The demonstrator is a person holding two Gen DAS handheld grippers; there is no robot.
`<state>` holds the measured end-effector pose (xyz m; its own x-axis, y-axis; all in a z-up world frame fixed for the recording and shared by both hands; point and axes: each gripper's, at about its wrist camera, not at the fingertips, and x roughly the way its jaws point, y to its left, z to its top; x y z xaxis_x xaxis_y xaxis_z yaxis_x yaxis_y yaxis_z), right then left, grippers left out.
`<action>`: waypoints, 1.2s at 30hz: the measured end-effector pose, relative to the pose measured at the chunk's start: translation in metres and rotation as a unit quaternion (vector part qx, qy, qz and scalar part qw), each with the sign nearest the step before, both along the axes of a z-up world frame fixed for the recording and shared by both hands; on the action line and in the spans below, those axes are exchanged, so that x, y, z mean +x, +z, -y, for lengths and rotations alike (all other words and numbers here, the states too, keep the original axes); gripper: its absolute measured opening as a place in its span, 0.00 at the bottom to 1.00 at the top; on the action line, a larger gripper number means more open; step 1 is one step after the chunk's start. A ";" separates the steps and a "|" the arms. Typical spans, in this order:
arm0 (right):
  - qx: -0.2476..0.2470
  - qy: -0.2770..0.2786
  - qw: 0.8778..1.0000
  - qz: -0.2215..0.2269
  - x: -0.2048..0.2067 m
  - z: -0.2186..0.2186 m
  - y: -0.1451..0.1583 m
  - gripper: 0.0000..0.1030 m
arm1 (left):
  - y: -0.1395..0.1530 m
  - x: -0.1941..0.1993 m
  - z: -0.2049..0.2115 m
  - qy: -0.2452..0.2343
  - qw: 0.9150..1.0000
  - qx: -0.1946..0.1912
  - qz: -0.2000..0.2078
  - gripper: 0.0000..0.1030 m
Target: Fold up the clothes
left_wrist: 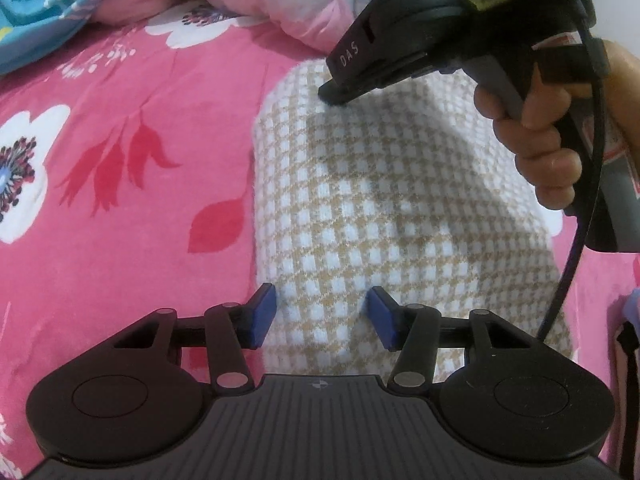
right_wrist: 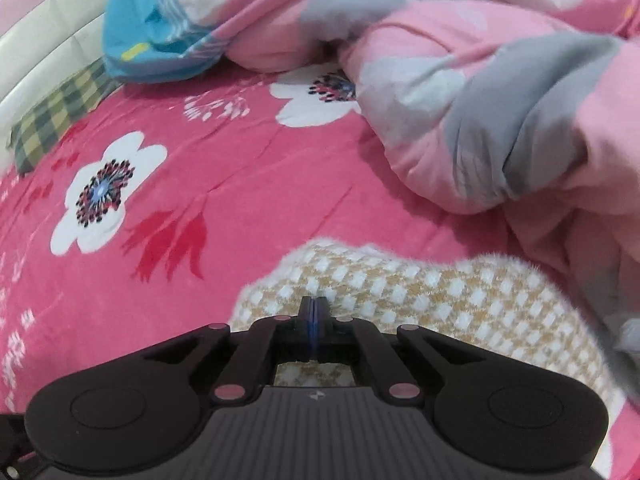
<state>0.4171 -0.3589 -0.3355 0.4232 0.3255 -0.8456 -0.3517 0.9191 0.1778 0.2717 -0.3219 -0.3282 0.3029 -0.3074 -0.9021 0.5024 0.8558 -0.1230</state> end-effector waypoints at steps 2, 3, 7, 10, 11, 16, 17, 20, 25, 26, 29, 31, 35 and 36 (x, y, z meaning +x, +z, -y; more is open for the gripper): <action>0.013 -0.012 1.000 0.003 -0.001 0.004 0.007 0.00 | 0.000 0.000 0.000 0.001 1.000 0.001 -0.002 0.51; 0.016 -0.016 1.000 0.007 -0.001 0.005 0.010 0.00 | 0.000 0.000 0.000 0.002 1.000 0.002 -0.003 0.51; 0.028 -0.038 0.999 0.013 -0.021 0.024 0.025 0.00 | 0.001 -0.001 0.001 0.004 1.000 0.004 -0.001 0.51; 0.026 -0.044 0.999 0.011 -0.043 0.037 0.030 0.00 | 0.001 -0.002 0.001 0.003 1.000 0.005 0.000 0.51; 0.026 -0.045 0.999 0.011 -0.051 0.041 0.033 0.00 | 0.001 -0.001 0.001 0.004 1.000 0.004 0.000 0.51; 0.036 -0.050 0.998 -0.009 -0.095 0.060 0.035 0.00 | 0.001 -0.001 0.003 0.005 1.000 0.008 -0.002 0.52; 0.036 -0.049 0.998 -0.013 -0.104 0.062 0.035 0.00 | 0.001 -0.001 0.003 0.005 1.000 0.009 -0.002 0.52; 0.037 -0.050 0.998 -0.033 -0.124 0.067 0.025 0.00 | 0.001 -0.001 0.004 0.005 1.000 0.012 -0.002 0.52; -0.035 -0.060 0.993 -0.096 -0.136 0.063 -0.049 0.00 | -0.002 -0.002 0.004 -0.002 1.000 0.013 -0.006 0.53; -0.031 -0.065 0.993 -0.094 -0.138 0.063 -0.052 0.00 | -0.002 -0.003 0.004 -0.004 1.000 0.013 -0.003 0.53; -0.017 -0.094 0.991 -0.091 -0.145 0.068 -0.032 0.00 | -0.001 -0.004 -0.002 -0.009 1.000 0.001 0.005 0.53; -0.022 -0.098 0.992 -0.071 -0.160 0.072 -0.011 0.00 | 0.001 -0.004 -0.012 -0.014 1.000 -0.020 0.006 0.52; -0.002 -0.108 0.992 -0.072 -0.181 0.083 -0.004 0.00 | 0.001 -0.014 -0.032 -0.053 0.997 -0.051 0.016 0.52; -0.009 -0.111 0.990 -0.084 -0.183 0.082 -0.018 0.00 | -0.002 -0.017 -0.035 -0.060 0.997 -0.052 0.015 0.52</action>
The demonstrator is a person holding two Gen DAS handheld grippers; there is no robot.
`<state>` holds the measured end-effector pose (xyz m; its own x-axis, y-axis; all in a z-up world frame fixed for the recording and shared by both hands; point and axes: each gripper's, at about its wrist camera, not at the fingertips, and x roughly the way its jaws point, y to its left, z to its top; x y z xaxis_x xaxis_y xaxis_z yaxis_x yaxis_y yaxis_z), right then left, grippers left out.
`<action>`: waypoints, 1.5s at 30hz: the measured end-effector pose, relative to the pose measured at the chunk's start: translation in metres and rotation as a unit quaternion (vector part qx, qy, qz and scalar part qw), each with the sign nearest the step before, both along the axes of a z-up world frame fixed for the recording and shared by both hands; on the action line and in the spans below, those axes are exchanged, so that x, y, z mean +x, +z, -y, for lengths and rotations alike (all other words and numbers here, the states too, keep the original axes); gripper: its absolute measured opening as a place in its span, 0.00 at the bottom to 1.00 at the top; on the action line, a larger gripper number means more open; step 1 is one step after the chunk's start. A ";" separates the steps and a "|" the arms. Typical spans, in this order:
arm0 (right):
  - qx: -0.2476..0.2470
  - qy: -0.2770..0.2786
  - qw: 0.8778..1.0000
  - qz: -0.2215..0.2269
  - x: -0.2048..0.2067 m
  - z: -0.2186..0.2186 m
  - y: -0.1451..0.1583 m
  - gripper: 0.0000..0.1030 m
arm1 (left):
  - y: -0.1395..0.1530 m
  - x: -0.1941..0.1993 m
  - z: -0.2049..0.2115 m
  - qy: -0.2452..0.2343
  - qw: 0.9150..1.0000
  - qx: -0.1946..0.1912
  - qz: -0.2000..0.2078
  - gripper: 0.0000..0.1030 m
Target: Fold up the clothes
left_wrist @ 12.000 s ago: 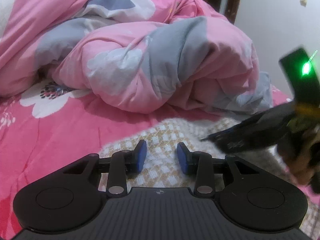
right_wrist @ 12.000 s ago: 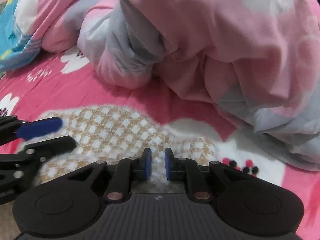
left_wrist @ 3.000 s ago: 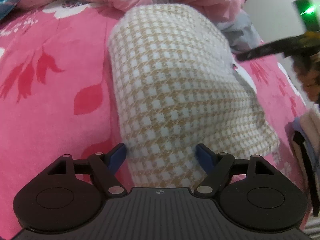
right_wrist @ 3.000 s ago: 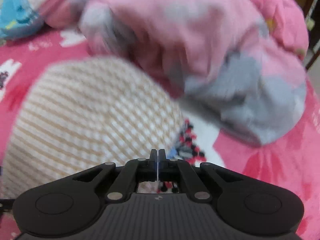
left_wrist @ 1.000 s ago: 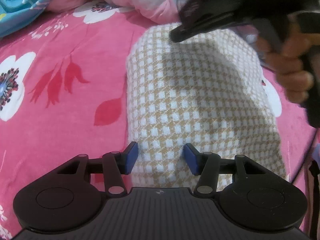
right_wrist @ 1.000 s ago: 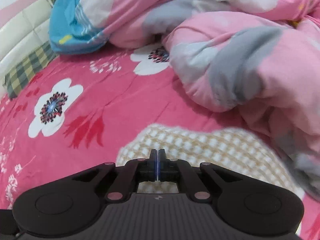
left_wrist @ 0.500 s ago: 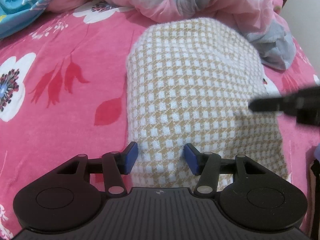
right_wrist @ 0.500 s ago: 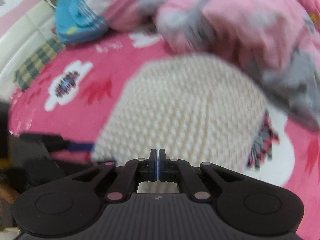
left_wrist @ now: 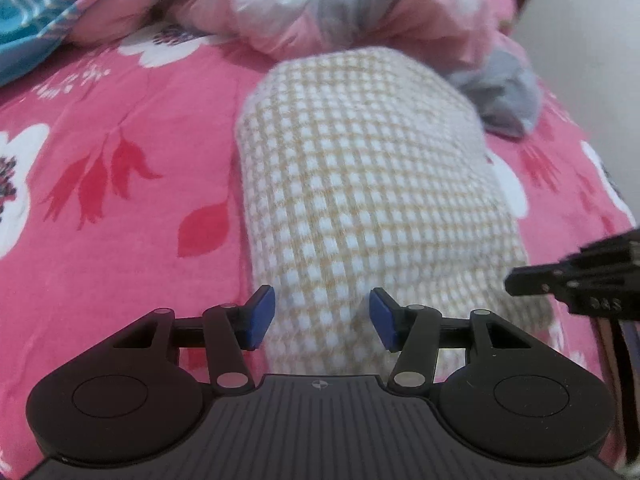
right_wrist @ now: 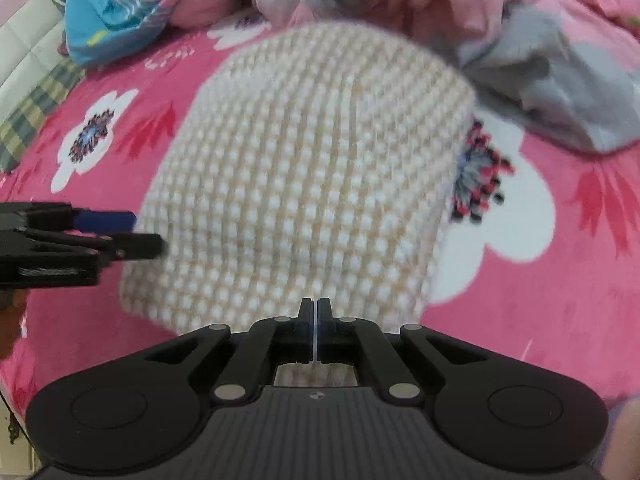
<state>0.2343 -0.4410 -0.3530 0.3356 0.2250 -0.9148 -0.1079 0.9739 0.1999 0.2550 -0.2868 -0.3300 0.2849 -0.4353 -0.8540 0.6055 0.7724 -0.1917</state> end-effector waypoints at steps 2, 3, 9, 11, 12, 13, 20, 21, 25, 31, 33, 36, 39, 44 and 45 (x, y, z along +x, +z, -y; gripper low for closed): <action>0.001 -0.012 1.000 -0.014 -0.001 0.000 -0.028 0.00 | -0.010 -0.004 -0.004 -0.008 1.000 -0.007 -0.005 0.53; 0.008 -0.023 1.000 -0.016 0.000 0.001 -0.041 0.00 | -0.015 -0.004 -0.006 -0.010 1.000 -0.011 -0.007 0.55; 0.051 -0.092 0.994 -0.016 -0.011 0.013 -0.013 0.01 | -0.016 0.010 -0.028 -0.014 0.997 -0.069 -0.045 0.57; 0.080 -0.119 0.990 0.012 -0.025 0.028 0.001 0.19 | -0.012 0.016 -0.045 -0.018 0.992 -0.104 -0.071 0.64; 0.092 -0.133 0.987 0.026 -0.030 0.036 0.006 0.40 | -0.013 0.021 -0.053 -0.015 0.989 -0.121 -0.087 0.73; 0.103 -0.148 0.983 0.036 -0.032 0.045 0.006 0.49 | -0.015 0.027 -0.060 -0.011 0.985 -0.137 -0.103 0.77; 0.206 -0.213 0.955 0.008 -0.016 0.083 -0.046 0.72 | -0.066 0.063 -0.057 -0.013 0.964 -0.164 -0.211 0.78; 0.224 -0.216 0.950 -0.004 -0.015 0.085 -0.055 0.73 | -0.075 0.066 -0.055 -0.016 0.959 -0.170 -0.227 0.78; 0.308 -0.218 0.926 -0.007 -0.017 0.092 -0.075 0.81 | -0.093 0.070 -0.043 -0.025 0.946 -0.195 -0.259 0.79; 0.336 -0.203 0.919 -0.026 -0.005 0.081 -0.083 0.77 | -0.102 0.065 -0.024 -0.033 0.947 -0.198 -0.251 0.77; 0.317 -0.193 0.928 -0.029 -0.007 0.079 -0.078 0.54 | -0.100 0.065 -0.028 -0.036 0.946 -0.203 -0.252 0.71; 0.303 -0.190 0.934 -0.022 -0.016 0.075 -0.072 0.38 | -0.097 0.068 -0.033 -0.035 0.942 -0.209 -0.260 0.67; 0.294 -0.189 0.937 -0.012 -0.019 0.068 -0.066 0.32 | -0.088 0.064 -0.030 -0.045 0.945 -0.205 -0.252 0.66; 0.281 -0.159 0.946 -0.011 -0.044 0.047 -0.039 0.30 | -0.070 0.047 -0.049 -0.057 0.941 -0.199 -0.266 0.65; 0.276 -0.152 0.949 -0.019 -0.054 0.039 -0.035 0.30 | -0.067 0.040 -0.056 -0.059 0.941 -0.192 -0.274 0.65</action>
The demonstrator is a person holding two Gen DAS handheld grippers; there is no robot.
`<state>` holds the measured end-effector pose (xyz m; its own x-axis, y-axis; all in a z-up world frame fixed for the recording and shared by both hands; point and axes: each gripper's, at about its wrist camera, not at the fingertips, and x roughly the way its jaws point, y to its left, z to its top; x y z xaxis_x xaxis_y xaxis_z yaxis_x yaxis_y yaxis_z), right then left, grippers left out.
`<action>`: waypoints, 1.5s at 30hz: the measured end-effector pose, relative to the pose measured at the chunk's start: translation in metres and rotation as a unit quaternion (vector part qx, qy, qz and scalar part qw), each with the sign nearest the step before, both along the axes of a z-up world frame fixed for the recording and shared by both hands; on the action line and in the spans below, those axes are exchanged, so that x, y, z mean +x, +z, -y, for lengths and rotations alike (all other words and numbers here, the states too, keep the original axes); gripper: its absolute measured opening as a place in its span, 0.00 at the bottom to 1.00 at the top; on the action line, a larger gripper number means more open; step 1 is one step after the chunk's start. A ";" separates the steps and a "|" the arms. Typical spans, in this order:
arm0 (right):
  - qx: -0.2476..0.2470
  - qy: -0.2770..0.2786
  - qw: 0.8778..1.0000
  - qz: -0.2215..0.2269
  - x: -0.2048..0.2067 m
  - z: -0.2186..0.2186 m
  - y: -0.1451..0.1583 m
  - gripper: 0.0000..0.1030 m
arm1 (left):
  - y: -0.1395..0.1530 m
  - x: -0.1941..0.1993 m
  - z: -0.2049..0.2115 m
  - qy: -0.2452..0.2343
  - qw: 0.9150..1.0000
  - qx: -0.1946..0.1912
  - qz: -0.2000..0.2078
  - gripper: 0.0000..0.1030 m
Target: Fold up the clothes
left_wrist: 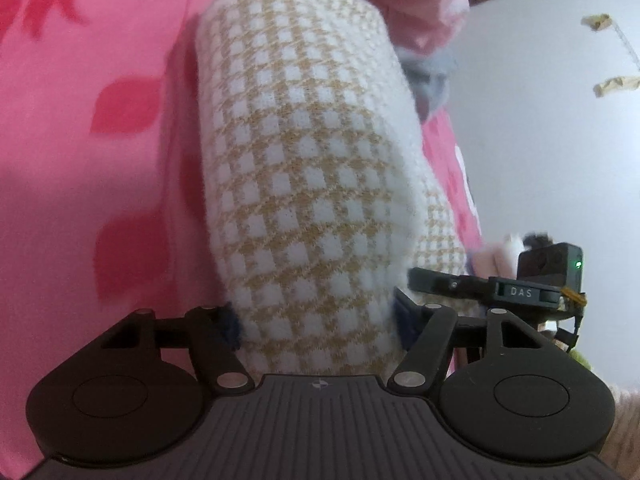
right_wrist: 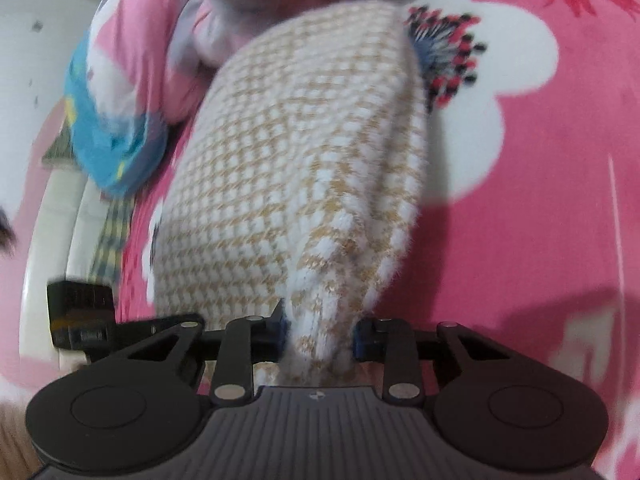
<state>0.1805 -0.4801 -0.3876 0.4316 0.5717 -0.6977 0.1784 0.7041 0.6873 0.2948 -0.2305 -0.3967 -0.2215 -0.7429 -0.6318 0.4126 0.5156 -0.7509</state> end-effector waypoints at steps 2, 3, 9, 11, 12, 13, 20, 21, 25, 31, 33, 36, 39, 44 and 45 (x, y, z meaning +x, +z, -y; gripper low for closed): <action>0.001 0.013 1.000 -0.016 -0.028 -0.017 0.009 0.30 | 0.005 -0.022 -0.019 -0.012 1.000 0.014 -0.017 0.65; 0.002 0.018 1.000 -0.022 -0.044 -0.025 0.014 0.30 | 0.007 -0.037 -0.031 -0.014 0.999 0.021 -0.029 0.65; -0.020 0.038 0.993 -0.108 -0.143 -0.074 0.010 0.36 | -0.004 -0.120 -0.079 -0.038 0.989 0.127 -0.069 0.70; -0.050 0.044 0.989 -0.130 -0.160 -0.087 0.005 0.41 | -0.002 -0.130 -0.079 -0.043 0.985 0.158 -0.051 0.71; -0.062 0.042 0.988 -0.133 -0.165 -0.090 0.006 0.42 | 0.004 -0.130 -0.078 -0.044 0.985 0.161 -0.044 0.72; -0.062 0.026 0.990 -0.126 -0.169 -0.089 0.014 0.43 | 0.013 -0.130 -0.077 -0.045 0.984 0.166 -0.035 0.73; -0.109 -0.072 0.991 -0.042 -0.189 -0.066 0.085 0.44 | 0.095 -0.108 -0.091 -0.044 0.979 0.168 0.110 0.71; -0.118 -0.079 0.990 -0.025 -0.189 -0.064 0.092 0.44 | 0.108 -0.105 -0.091 -0.037 0.978 0.151 0.139 0.69; -0.135 -0.115 0.984 0.009 -0.162 -0.063 0.089 0.40 | 0.122 -0.101 -0.050 -0.053 0.976 0.074 0.196 0.59; -0.140 -0.148 0.979 -0.007 -0.159 -0.061 0.069 0.37 | 0.062 -0.128 -0.013 -0.125 0.947 0.142 0.261 0.45; -0.146 -0.145 0.978 -0.016 -0.165 -0.061 0.063 0.36 | 0.062 -0.135 -0.018 -0.152 0.927 0.155 0.305 0.45; -0.120 -0.158 0.980 -0.016 -0.169 -0.053 0.052 0.36 | 0.064 -0.138 -0.013 -0.175 0.916 0.175 0.315 0.45; -0.066 -0.172 0.983 -0.020 -0.166 -0.045 0.042 0.37 | 0.067 -0.135 -0.006 -0.186 0.912 0.194 0.309 0.46; -0.054 -0.176 0.983 0.020 -0.159 -0.038 0.040 0.37 | 0.069 -0.135 0.005 -0.194 0.908 0.226 0.295 0.49; -0.063 -0.173 0.982 0.032 -0.154 -0.037 0.042 0.37 | 0.068 -0.135 0.007 -0.195 0.906 0.232 0.294 0.49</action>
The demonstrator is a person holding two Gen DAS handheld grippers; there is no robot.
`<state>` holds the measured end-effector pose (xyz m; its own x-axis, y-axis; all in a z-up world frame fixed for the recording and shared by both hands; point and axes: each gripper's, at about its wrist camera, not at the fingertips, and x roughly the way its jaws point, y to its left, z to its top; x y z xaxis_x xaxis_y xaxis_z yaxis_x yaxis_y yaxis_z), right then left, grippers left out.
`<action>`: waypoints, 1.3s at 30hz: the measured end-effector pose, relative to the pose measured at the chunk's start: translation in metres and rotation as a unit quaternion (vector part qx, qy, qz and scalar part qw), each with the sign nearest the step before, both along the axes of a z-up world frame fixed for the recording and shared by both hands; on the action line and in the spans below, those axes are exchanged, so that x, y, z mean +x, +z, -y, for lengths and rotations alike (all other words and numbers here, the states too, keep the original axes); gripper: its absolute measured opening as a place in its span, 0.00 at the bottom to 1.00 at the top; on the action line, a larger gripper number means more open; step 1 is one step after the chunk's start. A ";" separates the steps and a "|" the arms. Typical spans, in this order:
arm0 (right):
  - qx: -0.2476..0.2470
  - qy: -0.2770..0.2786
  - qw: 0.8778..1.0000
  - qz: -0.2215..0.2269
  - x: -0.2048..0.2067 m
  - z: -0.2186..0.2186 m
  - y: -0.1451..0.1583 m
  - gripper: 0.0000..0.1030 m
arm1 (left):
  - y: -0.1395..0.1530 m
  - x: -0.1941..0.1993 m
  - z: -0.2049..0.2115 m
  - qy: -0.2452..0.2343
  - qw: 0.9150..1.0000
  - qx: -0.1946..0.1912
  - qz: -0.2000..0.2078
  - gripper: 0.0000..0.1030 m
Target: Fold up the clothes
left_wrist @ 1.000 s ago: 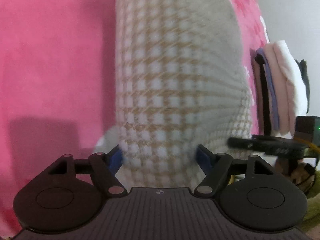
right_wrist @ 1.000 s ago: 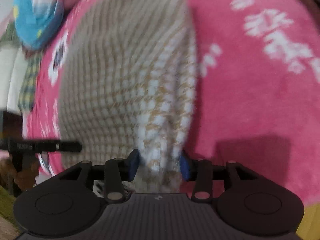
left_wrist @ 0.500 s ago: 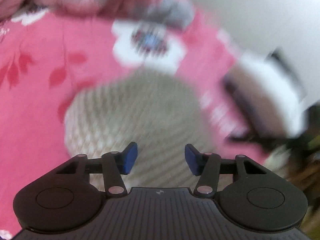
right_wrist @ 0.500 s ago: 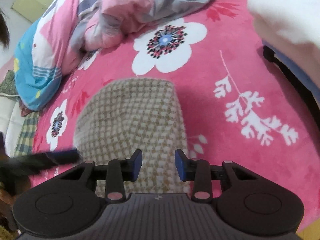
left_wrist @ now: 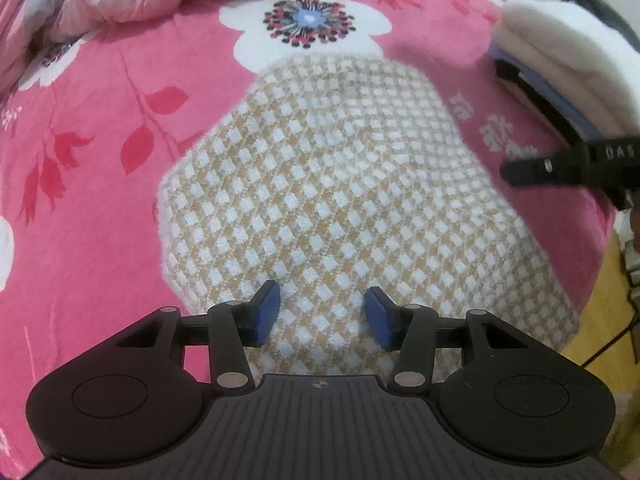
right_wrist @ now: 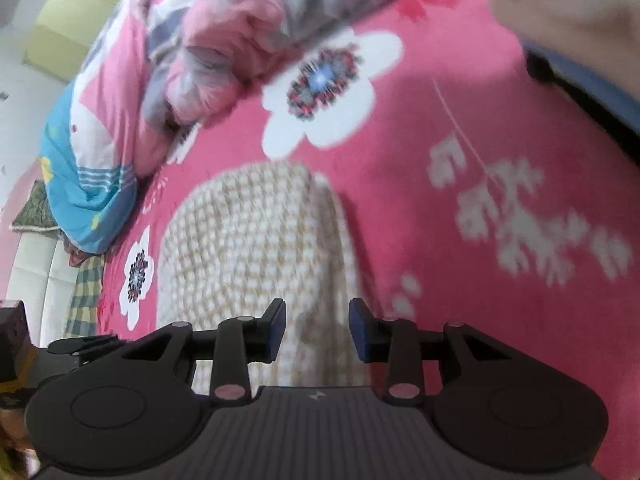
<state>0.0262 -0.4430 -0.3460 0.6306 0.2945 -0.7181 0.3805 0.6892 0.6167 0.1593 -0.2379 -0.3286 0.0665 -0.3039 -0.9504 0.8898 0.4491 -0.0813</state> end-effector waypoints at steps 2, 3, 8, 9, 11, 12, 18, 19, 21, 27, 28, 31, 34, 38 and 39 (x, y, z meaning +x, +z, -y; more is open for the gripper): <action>-0.023 0.012 0.999 0.024 0.016 0.003 0.002 0.37 | -0.001 -0.002 0.004 0.005 1.000 0.012 0.003 0.50; -0.033 0.019 0.999 0.035 0.025 0.005 0.002 0.37 | -0.001 -0.003 0.006 0.006 1.000 0.018 0.005 0.50; 0.013 0.030 0.998 0.062 0.067 0.026 -0.024 0.36 | 0.000 -0.009 0.013 0.015 0.999 0.035 0.018 0.52; 0.033 0.031 0.997 0.069 0.074 0.029 -0.031 0.30 | 0.000 -0.010 0.013 0.020 0.999 0.037 0.020 0.52; 0.060 0.039 0.995 0.075 0.083 0.031 -0.040 0.21 | 0.000 -0.011 0.012 0.033 0.998 0.040 0.022 0.52; 0.066 0.043 0.994 0.078 0.085 0.031 -0.043 0.17 | 0.001 -0.011 0.012 0.041 0.998 0.041 0.023 0.52; 0.067 0.049 0.995 0.063 0.095 0.036 -0.071 0.13 | 0.005 -0.011 0.016 0.062 0.997 0.040 0.030 0.54; 0.064 0.053 0.995 0.058 0.095 0.038 -0.077 0.13 | 0.005 -0.012 0.018 0.061 0.997 0.039 0.030 0.58; 0.069 0.055 0.994 0.059 0.093 0.042 -0.080 0.14 | 0.005 -0.013 0.023 0.060 0.997 0.037 0.028 0.65; 0.024 0.054 0.995 0.075 0.074 0.053 -0.048 0.21 | 0.004 -0.019 0.017 0.049 0.998 0.013 0.039 0.70; 0.011 0.053 0.995 0.085 0.070 0.052 -0.037 0.21 | 0.004 -0.019 0.015 0.048 0.998 0.006 0.038 0.70; -0.016 0.064 0.990 0.121 0.064 0.037 -0.008 0.21 | 0.004 -0.020 0.009 0.044 0.998 -0.013 0.039 0.70; -0.024 0.102 0.981 0.165 0.077 0.003 0.014 0.21 | 0.003 -0.024 0.003 0.038 0.998 -0.034 0.044 0.70; -0.018 0.157 0.968 0.197 0.119 -0.046 0.014 0.21 | 0.002 -0.024 -0.009 0.034 0.996 -0.071 0.044 0.70; -0.019 0.170 0.965 0.197 0.131 -0.057 0.010 0.19 | 0.001 -0.025 -0.013 0.032 0.995 -0.081 0.044 0.70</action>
